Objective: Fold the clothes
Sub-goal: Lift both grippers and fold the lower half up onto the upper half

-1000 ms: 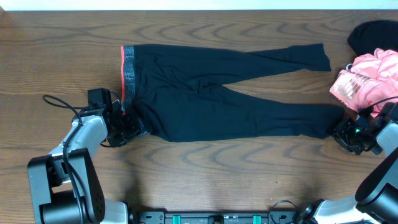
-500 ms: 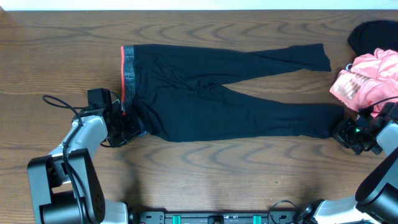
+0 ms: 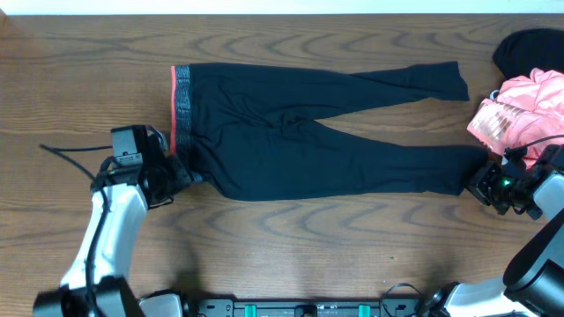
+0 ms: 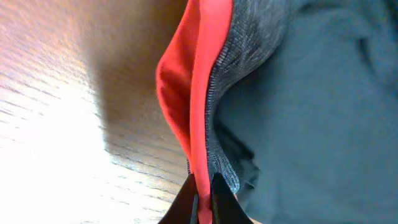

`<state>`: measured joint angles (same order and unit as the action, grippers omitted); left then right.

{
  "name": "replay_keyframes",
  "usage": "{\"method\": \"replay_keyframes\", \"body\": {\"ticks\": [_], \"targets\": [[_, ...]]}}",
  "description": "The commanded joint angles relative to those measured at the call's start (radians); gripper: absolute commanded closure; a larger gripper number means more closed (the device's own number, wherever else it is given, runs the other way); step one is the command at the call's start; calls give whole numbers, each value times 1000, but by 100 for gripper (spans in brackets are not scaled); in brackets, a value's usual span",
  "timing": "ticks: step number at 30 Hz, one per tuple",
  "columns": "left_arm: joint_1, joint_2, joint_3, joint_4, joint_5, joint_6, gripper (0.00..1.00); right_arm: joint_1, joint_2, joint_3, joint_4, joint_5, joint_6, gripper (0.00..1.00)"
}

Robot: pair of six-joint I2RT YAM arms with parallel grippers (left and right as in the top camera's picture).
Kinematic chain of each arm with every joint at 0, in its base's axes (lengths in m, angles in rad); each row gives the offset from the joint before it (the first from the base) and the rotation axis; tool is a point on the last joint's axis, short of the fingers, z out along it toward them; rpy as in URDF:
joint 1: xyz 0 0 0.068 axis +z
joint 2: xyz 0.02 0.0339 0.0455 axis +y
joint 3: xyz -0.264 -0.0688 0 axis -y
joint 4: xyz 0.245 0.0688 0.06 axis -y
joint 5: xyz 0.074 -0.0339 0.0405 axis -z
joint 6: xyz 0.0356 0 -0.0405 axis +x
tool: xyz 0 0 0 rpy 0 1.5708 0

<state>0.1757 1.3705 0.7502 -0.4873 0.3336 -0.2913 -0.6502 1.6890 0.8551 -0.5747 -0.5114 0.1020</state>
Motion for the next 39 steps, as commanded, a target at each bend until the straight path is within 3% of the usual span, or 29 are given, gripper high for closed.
{"method": "replay_keyframes", "body": {"ticks": [1, 10, 17, 29, 39], "targets": [[0, -69, -6, -2, -10, 14, 95, -3, -77, -4, -13, -65, -14, 99], [1, -163, -5, -17, -21, 16, 94, -3, -367, -4, -90, -31, -12, 99], [41, -245, -5, -113, -138, 17, 94, -4, -531, -4, -181, 89, 24, 99], [187, -455, -5, -141, -138, 16, 94, -4, -641, -4, -249, 202, 85, 99], [188, -465, -5, -157, -145, 0, 94, -6, -681, 8, -276, 280, 113, 99]]}}
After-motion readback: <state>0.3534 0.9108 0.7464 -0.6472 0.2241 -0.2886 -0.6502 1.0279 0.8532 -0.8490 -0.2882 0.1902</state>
